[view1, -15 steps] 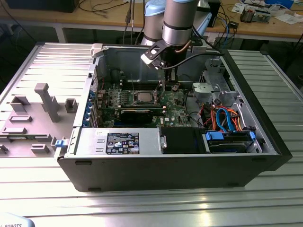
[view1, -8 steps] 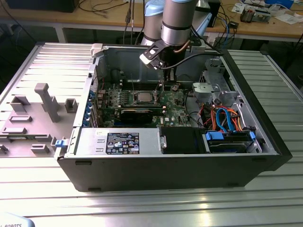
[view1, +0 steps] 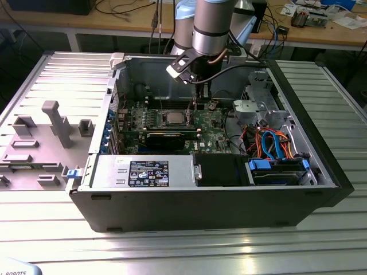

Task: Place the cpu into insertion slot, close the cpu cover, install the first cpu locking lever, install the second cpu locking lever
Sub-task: 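Close the cpu cover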

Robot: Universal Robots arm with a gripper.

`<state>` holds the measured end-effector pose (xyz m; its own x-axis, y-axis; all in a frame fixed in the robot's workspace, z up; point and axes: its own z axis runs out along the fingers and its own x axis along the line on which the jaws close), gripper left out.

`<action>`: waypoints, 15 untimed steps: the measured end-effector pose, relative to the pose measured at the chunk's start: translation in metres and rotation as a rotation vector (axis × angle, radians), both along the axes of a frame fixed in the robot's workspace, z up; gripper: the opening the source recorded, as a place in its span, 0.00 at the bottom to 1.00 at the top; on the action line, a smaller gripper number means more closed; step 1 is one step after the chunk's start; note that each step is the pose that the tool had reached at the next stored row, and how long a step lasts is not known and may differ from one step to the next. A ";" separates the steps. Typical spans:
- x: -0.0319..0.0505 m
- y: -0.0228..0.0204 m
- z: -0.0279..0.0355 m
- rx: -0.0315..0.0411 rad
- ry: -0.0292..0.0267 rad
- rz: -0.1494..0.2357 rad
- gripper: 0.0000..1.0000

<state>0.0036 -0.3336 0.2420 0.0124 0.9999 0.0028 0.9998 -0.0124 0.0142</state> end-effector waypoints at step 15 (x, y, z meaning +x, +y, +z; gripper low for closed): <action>-0.0048 0.0000 -0.0003 -0.0001 0.0001 0.000 0.11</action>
<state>-0.0011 -0.3336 0.2417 0.0124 0.9999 0.0027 0.9998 -0.0124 0.0141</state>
